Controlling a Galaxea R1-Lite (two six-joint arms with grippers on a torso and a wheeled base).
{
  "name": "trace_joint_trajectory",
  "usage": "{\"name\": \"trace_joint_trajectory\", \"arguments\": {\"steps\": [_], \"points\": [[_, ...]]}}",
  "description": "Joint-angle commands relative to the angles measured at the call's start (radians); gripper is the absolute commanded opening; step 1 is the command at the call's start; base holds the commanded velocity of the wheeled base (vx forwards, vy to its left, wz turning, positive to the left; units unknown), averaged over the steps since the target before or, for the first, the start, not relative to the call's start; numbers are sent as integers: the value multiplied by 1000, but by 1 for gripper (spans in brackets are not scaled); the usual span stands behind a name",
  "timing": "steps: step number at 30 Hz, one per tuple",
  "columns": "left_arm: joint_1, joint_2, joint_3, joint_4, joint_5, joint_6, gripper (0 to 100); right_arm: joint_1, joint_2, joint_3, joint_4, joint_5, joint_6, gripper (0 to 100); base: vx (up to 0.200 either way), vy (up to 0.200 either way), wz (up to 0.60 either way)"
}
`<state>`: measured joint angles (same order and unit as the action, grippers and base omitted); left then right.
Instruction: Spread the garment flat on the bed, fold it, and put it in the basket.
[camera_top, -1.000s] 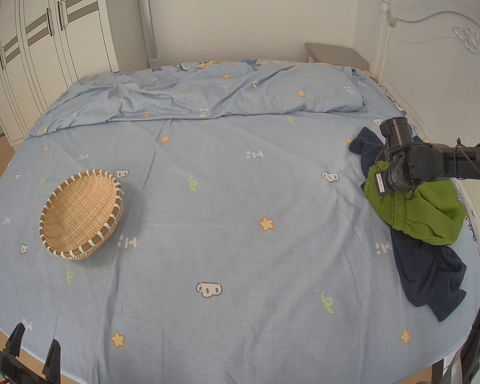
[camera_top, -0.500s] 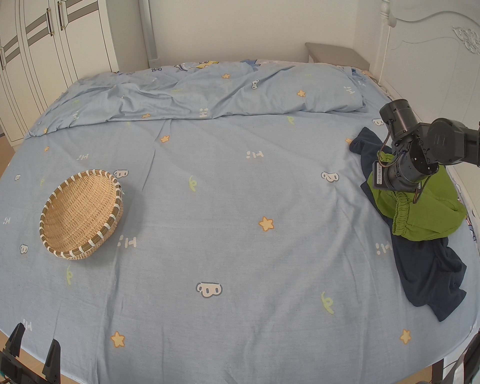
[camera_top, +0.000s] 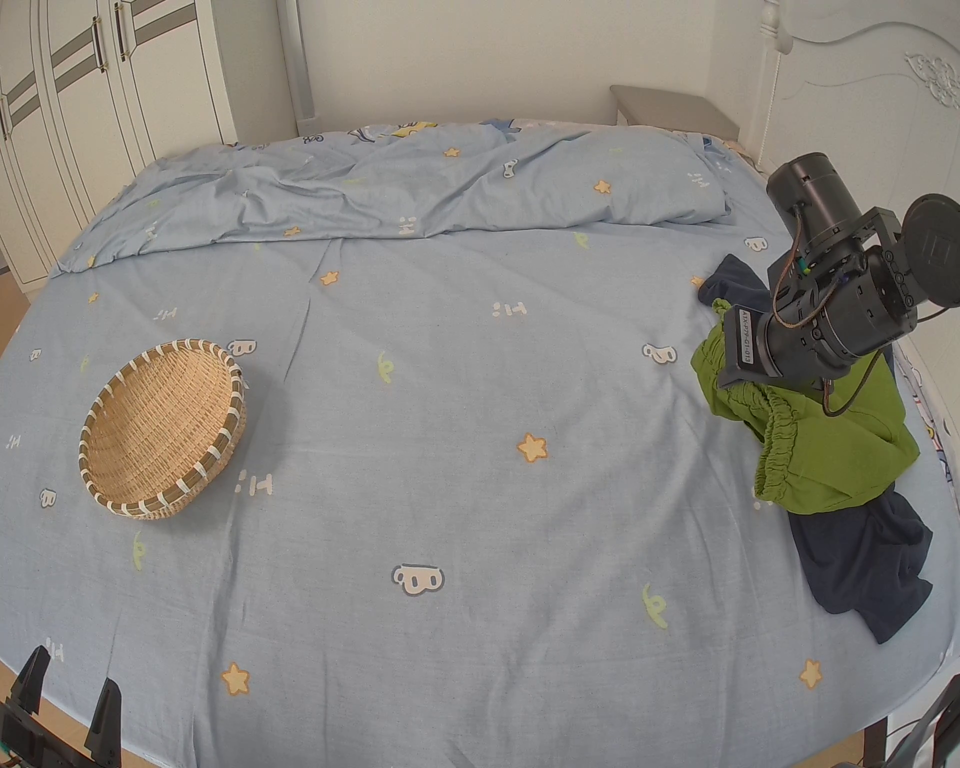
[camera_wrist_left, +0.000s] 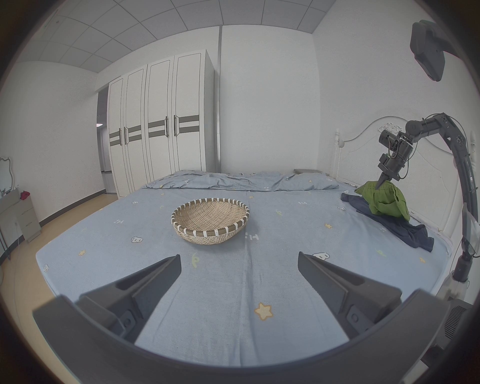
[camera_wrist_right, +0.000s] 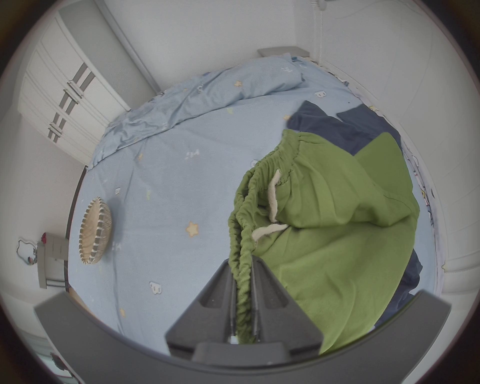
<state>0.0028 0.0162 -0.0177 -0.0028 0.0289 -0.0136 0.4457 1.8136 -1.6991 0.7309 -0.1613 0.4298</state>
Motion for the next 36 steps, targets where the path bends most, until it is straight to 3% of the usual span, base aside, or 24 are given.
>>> {"name": "trace_joint_trajectory", "arguments": {"steps": [1, 8, 12, 13, 14, 17, 20, 31, 36], "points": [[0, -16, 18, 0, 0, 0, 100, 42, -22, -8, -4, -1, 1, 0, 0, 0, 0], [0, -16, 18, 0, 0, 0, 100, 74, -54, -10, -19, -4, 50, 0, 0, 0, 0], [0, -16, 18, 0, 0, 0, 100, 88, -85, -10, -21, 2, 50, 0, 0, 0, 0], [0, -16, 18, 0, 0, 0, 100, 88, -89, -13, -19, 3, 15, 0, 0, 0, 0], [0, -16, 18, 0, 0, 0, 100, 62, -102, -19, -19, 20, -14, 0, 0, 0, 0], [0, -16, 18, 0, 0, 0, 100, 2, -100, -20, -30, 75, 46, 0, 0, 0, 0], [0, -16, 18, 0, 0, 0, 100, 56, -103, -19, -34, 147, 53, 0, 0, 0, 0], [0, -16, 18, 0, 0, 0, 100, 202, -69, -11, -191, 152, 6, 0, 0, 0, 0], [0, -16, 18, 0, 0, 0, 100, 261, -50, -48, -203, 169, 64, 0, 0, 0, 0]]}}
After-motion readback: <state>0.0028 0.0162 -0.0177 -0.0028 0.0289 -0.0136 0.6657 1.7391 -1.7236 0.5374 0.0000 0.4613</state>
